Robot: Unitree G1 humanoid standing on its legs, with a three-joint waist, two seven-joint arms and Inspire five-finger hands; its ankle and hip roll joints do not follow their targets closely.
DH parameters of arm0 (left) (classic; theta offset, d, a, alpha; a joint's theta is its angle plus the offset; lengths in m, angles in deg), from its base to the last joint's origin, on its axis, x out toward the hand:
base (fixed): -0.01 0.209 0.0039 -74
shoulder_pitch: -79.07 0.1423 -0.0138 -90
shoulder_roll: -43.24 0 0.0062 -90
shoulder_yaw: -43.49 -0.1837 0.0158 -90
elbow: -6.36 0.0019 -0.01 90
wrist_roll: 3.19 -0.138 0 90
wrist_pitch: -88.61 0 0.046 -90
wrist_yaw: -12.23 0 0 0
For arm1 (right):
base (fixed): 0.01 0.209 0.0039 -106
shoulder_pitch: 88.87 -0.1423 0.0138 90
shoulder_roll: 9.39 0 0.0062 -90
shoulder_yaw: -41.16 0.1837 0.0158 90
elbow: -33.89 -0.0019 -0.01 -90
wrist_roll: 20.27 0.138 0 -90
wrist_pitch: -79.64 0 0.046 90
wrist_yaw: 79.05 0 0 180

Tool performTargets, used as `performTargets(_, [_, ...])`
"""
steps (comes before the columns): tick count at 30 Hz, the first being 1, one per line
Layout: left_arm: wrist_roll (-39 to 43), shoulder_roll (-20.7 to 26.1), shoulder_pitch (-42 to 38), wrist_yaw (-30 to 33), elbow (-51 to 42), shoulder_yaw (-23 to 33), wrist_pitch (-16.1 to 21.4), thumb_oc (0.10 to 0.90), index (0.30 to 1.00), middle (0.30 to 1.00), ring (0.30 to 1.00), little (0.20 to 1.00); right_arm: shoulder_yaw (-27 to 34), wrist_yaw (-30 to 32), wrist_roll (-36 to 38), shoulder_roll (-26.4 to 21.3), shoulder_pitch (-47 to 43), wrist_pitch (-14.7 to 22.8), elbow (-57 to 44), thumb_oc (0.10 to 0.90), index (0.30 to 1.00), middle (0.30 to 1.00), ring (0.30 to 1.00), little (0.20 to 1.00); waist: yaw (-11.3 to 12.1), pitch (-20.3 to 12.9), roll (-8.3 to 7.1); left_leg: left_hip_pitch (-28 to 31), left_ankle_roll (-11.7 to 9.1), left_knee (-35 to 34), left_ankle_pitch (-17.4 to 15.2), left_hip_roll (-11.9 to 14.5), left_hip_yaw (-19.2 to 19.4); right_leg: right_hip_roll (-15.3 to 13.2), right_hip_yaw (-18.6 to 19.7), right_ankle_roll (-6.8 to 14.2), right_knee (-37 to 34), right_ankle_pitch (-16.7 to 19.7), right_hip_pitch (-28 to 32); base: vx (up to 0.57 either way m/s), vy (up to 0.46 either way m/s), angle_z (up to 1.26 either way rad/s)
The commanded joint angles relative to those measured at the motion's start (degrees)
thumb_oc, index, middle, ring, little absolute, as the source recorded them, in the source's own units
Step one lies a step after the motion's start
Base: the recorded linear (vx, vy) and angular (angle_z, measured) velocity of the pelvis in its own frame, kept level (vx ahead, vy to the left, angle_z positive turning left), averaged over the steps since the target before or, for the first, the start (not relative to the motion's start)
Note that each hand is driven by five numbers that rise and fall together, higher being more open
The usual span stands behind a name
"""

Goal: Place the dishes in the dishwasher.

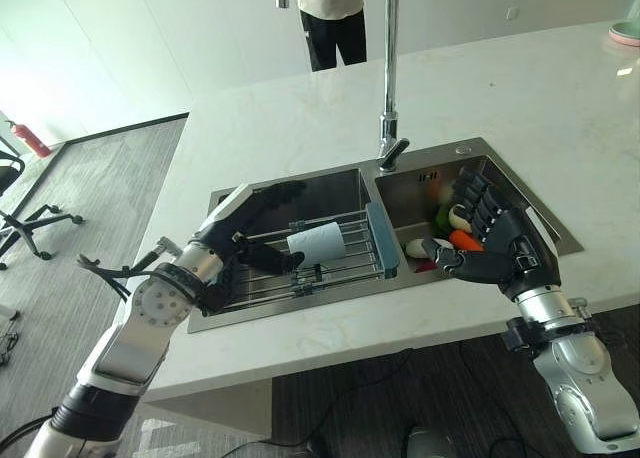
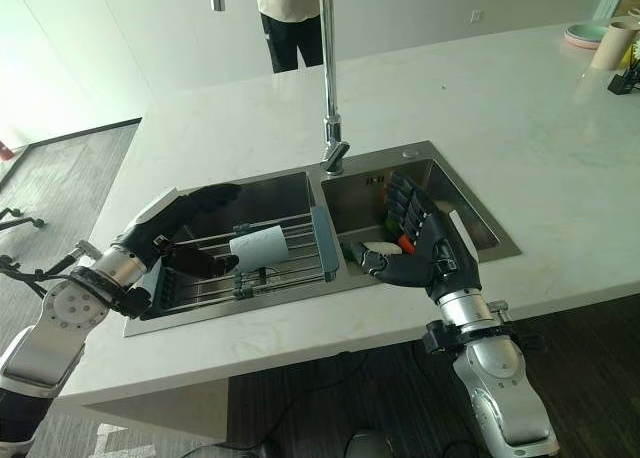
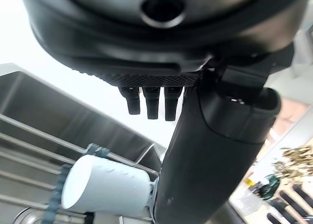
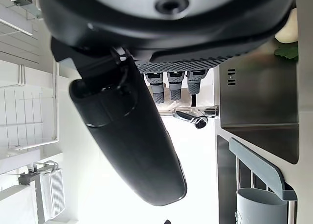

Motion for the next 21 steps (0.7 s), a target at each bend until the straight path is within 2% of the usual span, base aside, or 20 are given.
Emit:
performTargets(1, [-2.1, 1.7, -8.9, -0.4, -1.6, 1.4, 0.8, 0.8, 0.9, 0.9, 0.9, 0.9, 2.4, -0.6, -1.0, 0.0, -7.7, 4.7, -3.7, 0.8, 0.9, 0.9, 0.9, 0.9, -1.1, -2.3, -0.82, 2.0, -0.3, 6.4, -14.1, 0.4, -0.8, 0.1, -1.2, 4.8, -4.9, -6.0, 5.7, -0.03, 0.037, -0.12])
performTargets(5, [-2.3, 2.5, -11.5, -2.9, 1.6, -1.1, -1.4, 0.8, 0.9, 0.9, 0.9, 0.9, 2.4, -0.8, -0.5, -0.9, -8.4, 4.7, -2.8, 0.8, 0.9, 0.9, 0.9, 0.9, -1.8, -2.4, -0.63, 2.2, 0.0, 6.4, -14.2, 0.0, -0.9, 0.7, -0.2, 4.7, -4.9, -6.2, 6.2, -0.03, 0.027, -0.03])
performTargets(12, [-2.1, 2.6, -14.0, -4.9, 5.0, -3.3, -2.4, 0.8, 0.9, 0.9, 0.9, 0.9, 2.9, -0.8, -0.6, -1.2, -8.0, 4.9, -2.4, 0.8, 0.9, 0.9, 0.9, 0.9, -2.5, -2.6, -0.65, 2.9, 0.5, 6.4, -14.6, -0.7, -1.4, 1.5, 1.1, 4.5, -4.9, -6.4, 7.1, 0.0, 0.005, -0.01])
performTargets(21, [-4.1, 2.6, -14.4, -4.1, 7.9, -3.9, -1.0, 0.8, 0.9, 0.9, 0.9, 0.9, 2.8, -1.3, -0.6, -1.1, -8.5, 5.2, -1.8, 0.8, 0.9, 0.9, 0.9, 0.9, -2.6, -2.8, -0.63, 3.4, 0.5, 6.4, -14.7, -0.5, -0.3, 1.1, 0.7, 4.7, -4.9, -6.4, 7.3, 0.01, 0.016, -0.04])
